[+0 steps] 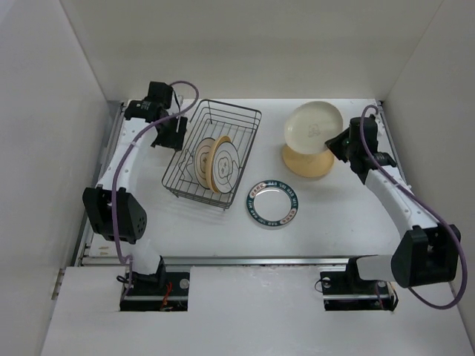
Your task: Unload the plates from the dish rack
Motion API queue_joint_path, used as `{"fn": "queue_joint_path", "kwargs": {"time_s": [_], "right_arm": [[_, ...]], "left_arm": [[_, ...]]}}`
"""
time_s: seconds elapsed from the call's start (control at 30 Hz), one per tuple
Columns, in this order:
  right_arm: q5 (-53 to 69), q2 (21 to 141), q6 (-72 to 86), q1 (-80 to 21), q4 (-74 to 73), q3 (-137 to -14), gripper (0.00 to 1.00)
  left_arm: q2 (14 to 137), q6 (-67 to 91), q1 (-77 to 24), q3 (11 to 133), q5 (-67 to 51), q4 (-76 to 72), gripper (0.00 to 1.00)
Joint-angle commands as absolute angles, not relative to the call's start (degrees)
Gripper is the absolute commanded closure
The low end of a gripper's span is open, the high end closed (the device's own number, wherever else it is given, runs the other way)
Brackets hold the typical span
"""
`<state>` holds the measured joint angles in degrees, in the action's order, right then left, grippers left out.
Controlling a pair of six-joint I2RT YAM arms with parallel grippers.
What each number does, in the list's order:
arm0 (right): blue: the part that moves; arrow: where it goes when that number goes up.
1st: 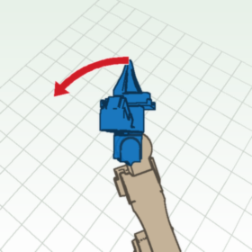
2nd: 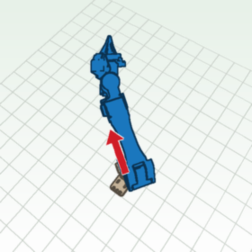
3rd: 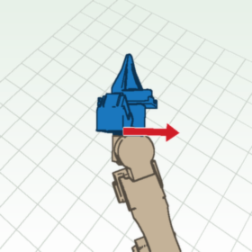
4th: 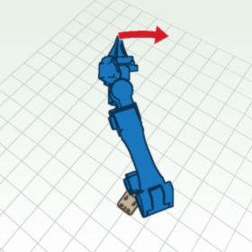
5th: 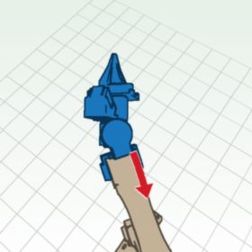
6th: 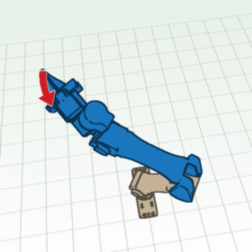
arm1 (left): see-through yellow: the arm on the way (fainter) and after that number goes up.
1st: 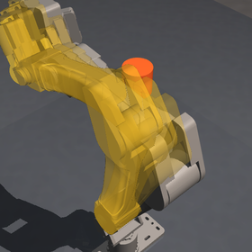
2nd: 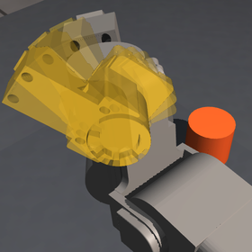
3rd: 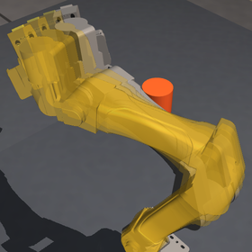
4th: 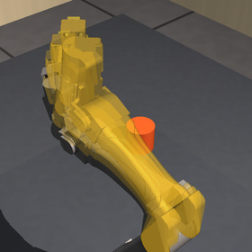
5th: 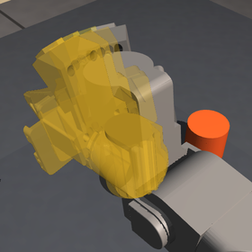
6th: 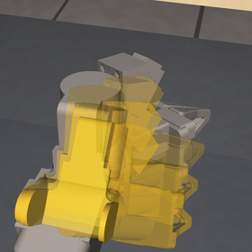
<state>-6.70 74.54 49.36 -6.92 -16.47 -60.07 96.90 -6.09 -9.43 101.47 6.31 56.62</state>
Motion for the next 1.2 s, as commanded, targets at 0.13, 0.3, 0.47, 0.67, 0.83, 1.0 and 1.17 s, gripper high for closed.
{"fn": "queue_joint_path", "kwargs": {"time_s": [0.13, 0.3, 0.47, 0.67, 0.83, 1.0, 1.17], "right_arm": [[-7.56, 83.75, 50.28, -6.15, -17.58, -60.37, 1.0], [-9.49, 87.8, 48.17, -6.15, -19.86, -62.22, 0.91], [-10.28, 89.74, 44.23, -6.15, -21.53, -63.28, 0.39], [-13.7, 93.25, 41.31, -6.15, -26.98, -66.09, 0.34], [-15.56, 91.76, 40.61, -6.68, -26.98, -64.96, 0.34], [-15.56, 90.71, 39.46, -6.68, -26.46, -64.95, 0.34], [-14.41, 90.09, 39.46, -7.2, -25.14, -64.95, 0.34]], "left_arm": [[96.5, -8.96, -10.9, 90.53, 10.7, 54.59, 0.35], [98.69, -8.44, -10.28, 89.92, 10.72, 52.92, 0.34], [103.08, -8.44, -10.28, 89.91, 6.78, 53.44, 0.32], [107.92, -8.44, -10.28, 91.31, 2.29, 56.16, 0.6], [109.34, -6.69, -9.67, 92.64, -0.08, 57.21, 1.0], [108.2, -2.56, -4.14, 93.25, -7.46, 58.54, 1.0], [103.72, 1.05, 0.0, 88.26, -10.46, 57.13, 1.0]]}}
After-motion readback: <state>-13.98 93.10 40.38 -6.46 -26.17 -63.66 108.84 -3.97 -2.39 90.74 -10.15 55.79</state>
